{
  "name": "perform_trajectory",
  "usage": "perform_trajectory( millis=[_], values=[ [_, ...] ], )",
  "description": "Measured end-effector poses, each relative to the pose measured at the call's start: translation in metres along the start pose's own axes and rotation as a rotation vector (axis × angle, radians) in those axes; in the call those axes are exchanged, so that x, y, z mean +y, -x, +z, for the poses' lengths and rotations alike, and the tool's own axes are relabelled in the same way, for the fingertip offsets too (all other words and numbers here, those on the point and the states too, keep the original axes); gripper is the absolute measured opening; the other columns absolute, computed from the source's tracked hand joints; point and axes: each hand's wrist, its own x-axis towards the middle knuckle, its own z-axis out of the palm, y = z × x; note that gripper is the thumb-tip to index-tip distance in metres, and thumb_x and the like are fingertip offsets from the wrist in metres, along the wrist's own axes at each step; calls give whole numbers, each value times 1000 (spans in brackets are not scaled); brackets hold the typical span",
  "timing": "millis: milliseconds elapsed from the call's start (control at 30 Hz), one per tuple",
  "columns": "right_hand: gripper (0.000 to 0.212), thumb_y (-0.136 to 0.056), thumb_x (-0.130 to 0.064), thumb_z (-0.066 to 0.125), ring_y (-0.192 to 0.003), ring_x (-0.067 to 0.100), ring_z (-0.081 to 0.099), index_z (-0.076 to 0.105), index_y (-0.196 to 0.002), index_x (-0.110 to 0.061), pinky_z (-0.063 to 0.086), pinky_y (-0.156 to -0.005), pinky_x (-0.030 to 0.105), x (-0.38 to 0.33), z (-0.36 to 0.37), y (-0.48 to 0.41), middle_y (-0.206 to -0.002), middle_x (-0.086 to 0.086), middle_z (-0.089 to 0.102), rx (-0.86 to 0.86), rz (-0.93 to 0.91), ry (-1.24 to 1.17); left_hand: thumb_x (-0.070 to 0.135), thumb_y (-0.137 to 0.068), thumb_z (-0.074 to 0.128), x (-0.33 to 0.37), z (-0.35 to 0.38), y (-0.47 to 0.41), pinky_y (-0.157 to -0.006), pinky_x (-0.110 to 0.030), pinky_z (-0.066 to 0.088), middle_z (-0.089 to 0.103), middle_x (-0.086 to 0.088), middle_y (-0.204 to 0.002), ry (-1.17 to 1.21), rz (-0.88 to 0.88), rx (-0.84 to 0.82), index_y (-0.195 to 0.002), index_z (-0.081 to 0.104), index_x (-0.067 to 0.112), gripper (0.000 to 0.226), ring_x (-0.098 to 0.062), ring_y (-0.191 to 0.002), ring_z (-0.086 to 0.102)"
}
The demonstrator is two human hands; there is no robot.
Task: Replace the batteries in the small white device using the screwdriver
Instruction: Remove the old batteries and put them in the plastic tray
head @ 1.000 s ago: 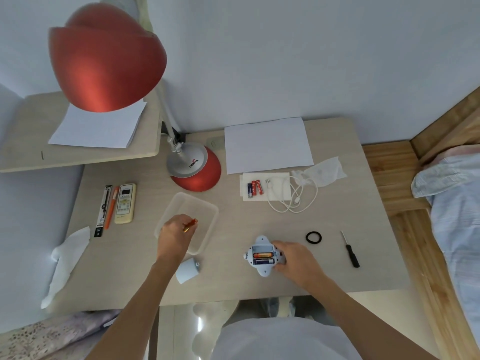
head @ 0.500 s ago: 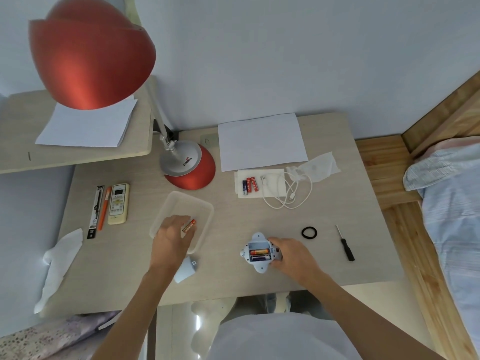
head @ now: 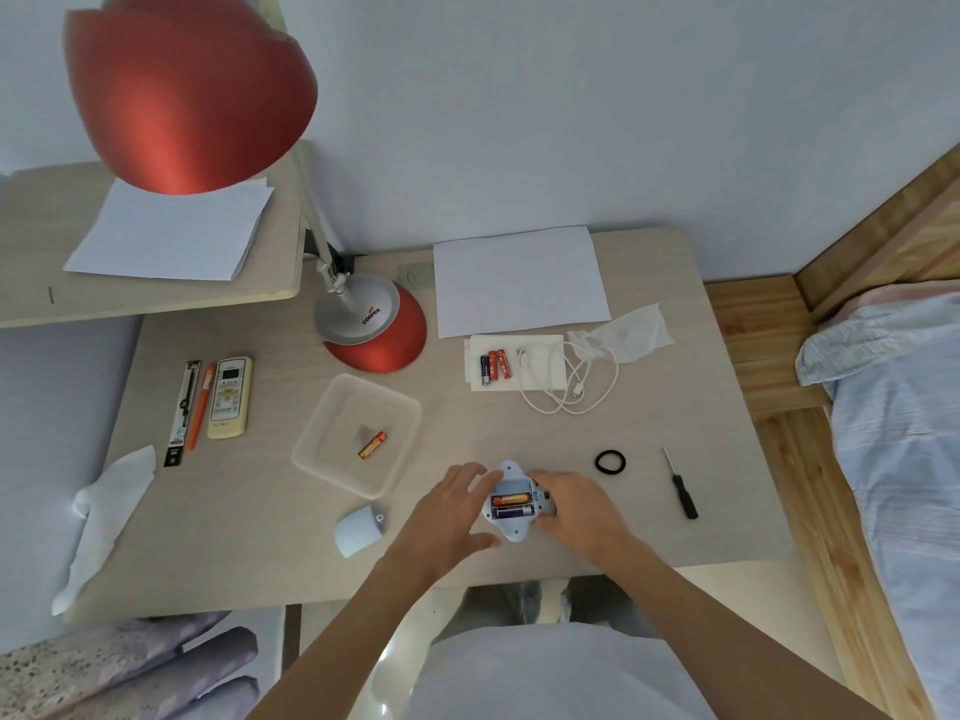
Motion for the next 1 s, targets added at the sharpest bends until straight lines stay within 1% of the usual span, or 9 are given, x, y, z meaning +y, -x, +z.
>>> perform_trajectory(
  millis=[67, 233, 400, 500, 633, 733, 800, 900, 1000],
  values=[
    [53, -94, -33, 74, -107, 17, 68, 59, -145, -26, 57, -96, 35, 0, 0, 0, -119, -1, 73, 3, -6, 4, 50, -87, 84, -3, 5, -4, -107, -31, 54, 41, 5, -157, 71, -23, -30, -161, 31, 36, 92, -15, -139, 46],
    [48, -94, -30, 75, -102, 20, 68, 61, -140, -24, 58, -92, 37, 1, 1, 0, -113, 2, 73, -5, -12, 14, 41, -85, 88, 0, 12, -9, -114, -30, 49, 53, 5, -148, 304, -68, -45, -161, 38, 35, 91, -12, -128, 56],
    [42, -93, -33, 76, -96, 20, 68, 65, -133, -25, 58, -87, 36, 0, -1, 3, -107, 1, 73, -3, -12, -13, 20, -77, 96, 6, 14, -16, -104, -34, 59, 66, -3, -131, 711, -202, 40, -145, 63, 24, 76, -18, -116, 66],
    [45, -93, -34, 77, -98, 20, 68, 64, -135, -25, 58, -89, 36, -1, -2, 4, -109, 2, 73, -2, -9, 1, 11, -76, 96, 8, 18, -17, -101, -29, 61, 66, -10, -130, 815, -242, 47, -143, 66, 17, 73, -22, -116, 67],
    [48, -91, -38, 78, -99, 17, 67, 64, -136, -27, 58, -90, 36, -3, -6, 5, -111, 0, 72, -31, -23, 1, 2, -73, 95, 7, 22, -17, -92, -22, 61, 68, -9, -129, 944, -290, 58, -140, 68, 12, 72, -18, -113, 70],
    [60, -90, -39, 79, -104, 16, 66, 57, -146, -29, 58, -93, 37, -1, -16, 6, -119, -1, 67, -46, -45, 78, 0, -72, 95, 7, 20, -19, -88, -20, 62, 71, -7, -128, 1021, -320, 45, -138, 70, 12, 71, -19, -113, 71],
    [67, -93, -39, 76, -108, 16, 66, 48, -153, -30, 58, -91, 33, 0, -27, 7, -129, -3, 62, -25, -97, 164, -2, -72, 95, 6, 18, -20, -87, -21, 62, 72, -5, -128, 1072, -328, 26, -137, 70, 12, 71, -17, -113, 72],
    [65, -97, -41, 72, -110, 15, 66, 42, -155, -34, 59, -86, 32, -3, -47, 9, -140, -5, 56, 16, -231, 306, -2, -74, 94, 6, 16, -21, -88, -20, 62, 71, 2, -126, 1094, -331, 3, -137, 70, 13, 69, -11, -112, 71],
    [74, -94, -41, 77, -115, 17, 65, 37, -156, -35, 63, -80, 35, -10, -62, 9, -149, 0, 49, 10, -392, 472, 1, -75, 94, 6, 14, -22, -89, -22, 62, 72, 3, -126, 1090, -326, -15, -137, 70, 15, 68, -12, -112, 70]
  ],
)
